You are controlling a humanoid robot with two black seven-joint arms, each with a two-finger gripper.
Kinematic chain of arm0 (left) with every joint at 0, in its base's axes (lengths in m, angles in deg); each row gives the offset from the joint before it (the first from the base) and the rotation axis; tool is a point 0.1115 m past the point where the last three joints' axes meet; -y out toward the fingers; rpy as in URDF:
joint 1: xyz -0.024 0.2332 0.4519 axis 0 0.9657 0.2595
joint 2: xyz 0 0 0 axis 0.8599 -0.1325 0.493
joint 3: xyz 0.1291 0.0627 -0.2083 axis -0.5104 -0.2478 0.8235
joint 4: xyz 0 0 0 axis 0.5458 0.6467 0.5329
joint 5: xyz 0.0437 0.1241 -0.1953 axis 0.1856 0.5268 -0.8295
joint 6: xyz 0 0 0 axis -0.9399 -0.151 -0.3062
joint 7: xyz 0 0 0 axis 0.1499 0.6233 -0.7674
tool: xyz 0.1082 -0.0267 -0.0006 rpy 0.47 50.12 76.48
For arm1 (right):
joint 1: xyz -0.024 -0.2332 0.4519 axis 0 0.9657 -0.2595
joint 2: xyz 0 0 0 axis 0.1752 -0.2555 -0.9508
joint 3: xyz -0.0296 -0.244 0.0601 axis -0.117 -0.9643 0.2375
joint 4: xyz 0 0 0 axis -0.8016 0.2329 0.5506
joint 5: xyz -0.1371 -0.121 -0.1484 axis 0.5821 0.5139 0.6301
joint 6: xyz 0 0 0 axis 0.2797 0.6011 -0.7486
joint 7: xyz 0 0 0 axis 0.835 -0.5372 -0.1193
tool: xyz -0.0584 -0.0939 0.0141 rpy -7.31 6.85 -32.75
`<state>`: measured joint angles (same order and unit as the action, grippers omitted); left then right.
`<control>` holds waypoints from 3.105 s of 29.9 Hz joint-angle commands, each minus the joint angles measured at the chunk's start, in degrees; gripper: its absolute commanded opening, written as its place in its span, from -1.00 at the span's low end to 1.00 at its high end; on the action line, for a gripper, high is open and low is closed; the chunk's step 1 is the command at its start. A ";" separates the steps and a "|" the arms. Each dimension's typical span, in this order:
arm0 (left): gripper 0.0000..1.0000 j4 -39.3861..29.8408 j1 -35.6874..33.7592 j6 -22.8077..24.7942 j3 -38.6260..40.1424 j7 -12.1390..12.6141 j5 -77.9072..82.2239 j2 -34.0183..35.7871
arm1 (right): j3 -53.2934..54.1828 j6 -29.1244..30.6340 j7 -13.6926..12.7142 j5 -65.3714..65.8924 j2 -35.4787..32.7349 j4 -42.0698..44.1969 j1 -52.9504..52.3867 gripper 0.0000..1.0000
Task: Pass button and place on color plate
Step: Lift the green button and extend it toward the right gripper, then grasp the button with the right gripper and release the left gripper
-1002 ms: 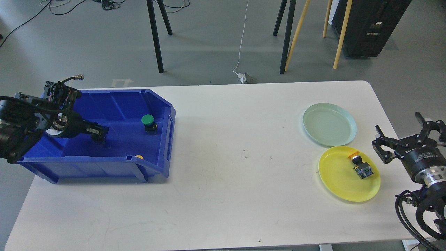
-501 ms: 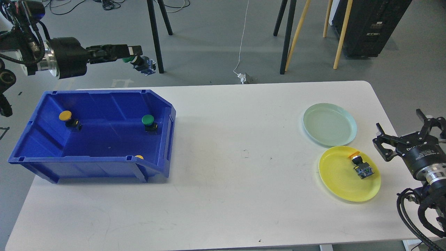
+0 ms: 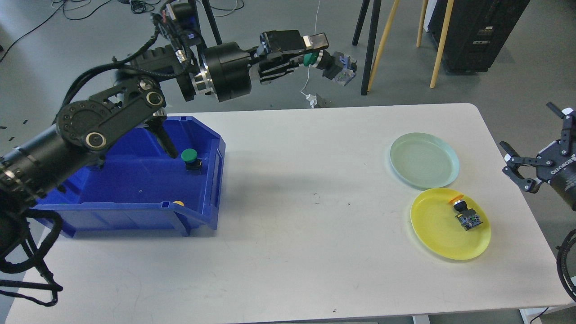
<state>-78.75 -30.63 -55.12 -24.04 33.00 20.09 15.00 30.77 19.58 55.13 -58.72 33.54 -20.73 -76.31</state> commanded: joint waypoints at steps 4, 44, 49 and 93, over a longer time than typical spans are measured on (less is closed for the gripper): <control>-0.91 2.60 3.23 0.00 -0.30 0.00 2.48 -5.04 | -2.69 1.87 0.01 11.29 -0.38 -2.75 -0.96 1.00; -0.91 5.24 3.76 0.00 1.55 0.00 0.46 -6.63 | -44.36 2.58 2.20 11.05 8.41 1.81 -44.73 0.86; -0.91 5.33 3.76 0.00 1.55 0.00 0.37 -6.63 | -44.28 2.41 2.90 10.52 8.76 2.25 -44.82 0.81; -0.72 5.86 3.76 0.00 1.55 0.00 0.37 -6.72 | -44.45 3.55 5.98 11.23 10.35 3.57 -45.70 -0.95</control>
<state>-72.92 -26.88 -55.12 -22.48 32.96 20.43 8.27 -13.70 23.18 61.02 -47.44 43.98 -17.34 -121.95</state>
